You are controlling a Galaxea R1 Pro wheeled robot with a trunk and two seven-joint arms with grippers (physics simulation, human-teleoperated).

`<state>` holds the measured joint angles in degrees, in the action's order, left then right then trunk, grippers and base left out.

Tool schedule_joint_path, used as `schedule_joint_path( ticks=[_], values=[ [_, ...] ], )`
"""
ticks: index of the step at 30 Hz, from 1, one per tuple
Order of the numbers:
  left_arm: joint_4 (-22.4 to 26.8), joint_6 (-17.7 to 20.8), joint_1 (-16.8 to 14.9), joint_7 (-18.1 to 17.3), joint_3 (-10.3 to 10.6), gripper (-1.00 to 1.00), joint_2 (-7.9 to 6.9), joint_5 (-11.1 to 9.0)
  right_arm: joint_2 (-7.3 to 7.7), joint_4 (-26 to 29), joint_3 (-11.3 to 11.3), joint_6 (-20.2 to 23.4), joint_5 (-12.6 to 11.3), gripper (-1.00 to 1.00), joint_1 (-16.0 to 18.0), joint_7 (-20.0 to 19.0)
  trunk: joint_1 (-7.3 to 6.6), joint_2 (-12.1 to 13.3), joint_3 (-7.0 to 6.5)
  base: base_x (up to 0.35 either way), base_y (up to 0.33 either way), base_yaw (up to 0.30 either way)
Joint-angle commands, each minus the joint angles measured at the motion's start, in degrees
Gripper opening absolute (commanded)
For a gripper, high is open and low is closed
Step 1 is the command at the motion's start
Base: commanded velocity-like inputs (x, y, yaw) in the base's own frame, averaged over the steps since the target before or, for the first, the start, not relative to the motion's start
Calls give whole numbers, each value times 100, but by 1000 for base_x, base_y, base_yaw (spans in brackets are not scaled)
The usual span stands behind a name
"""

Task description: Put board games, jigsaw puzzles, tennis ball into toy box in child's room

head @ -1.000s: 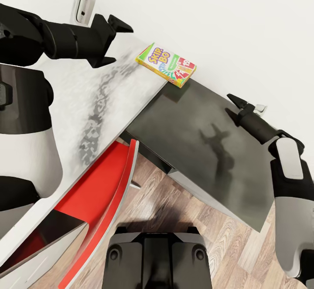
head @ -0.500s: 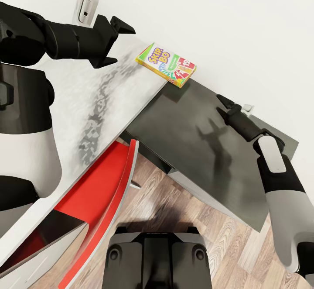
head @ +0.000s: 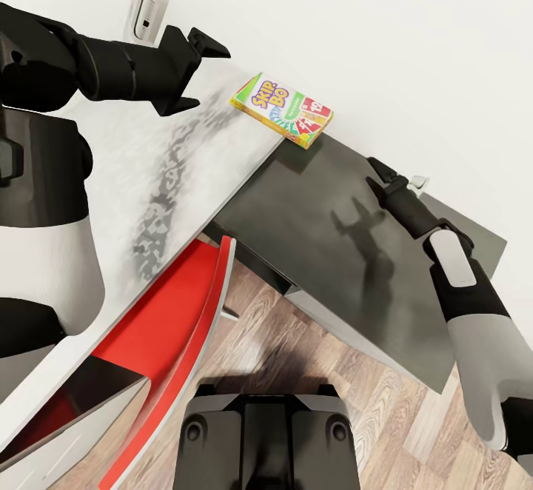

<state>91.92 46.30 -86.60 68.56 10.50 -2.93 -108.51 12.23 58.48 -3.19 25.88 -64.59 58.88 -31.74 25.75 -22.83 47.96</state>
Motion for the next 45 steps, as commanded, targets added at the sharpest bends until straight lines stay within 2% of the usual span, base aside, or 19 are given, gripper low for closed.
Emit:
schedule_joint_path(
  ticks=[1, 11, 24, 45],
  values=[
    [2, 19, -6, 52, 2, 100, -2, -43, 0, -3, -7, 49, -46, 100, 4, -3, 3, -9, 6, 0, 0, 0],
    [4, 19, -6, 52, 4, 100, -2, -44, 35, -265, 24, -46, 93, 100, 81, -612, 3, -9, 6, 0, 0, 0],
    [3, 19, -12, 52, 12, 100, -5, -46, 83, -475, 16, -65, 141, 100, 146, -1020, 3, -9, 6, 0, 0, 60],
    [4, 19, -7, 52, 17, 100, -1, -48, 103, -518, -23, -68, 144, 100, 168, -1174, 3, -9, 6, 0, 0, 81]
  ],
)
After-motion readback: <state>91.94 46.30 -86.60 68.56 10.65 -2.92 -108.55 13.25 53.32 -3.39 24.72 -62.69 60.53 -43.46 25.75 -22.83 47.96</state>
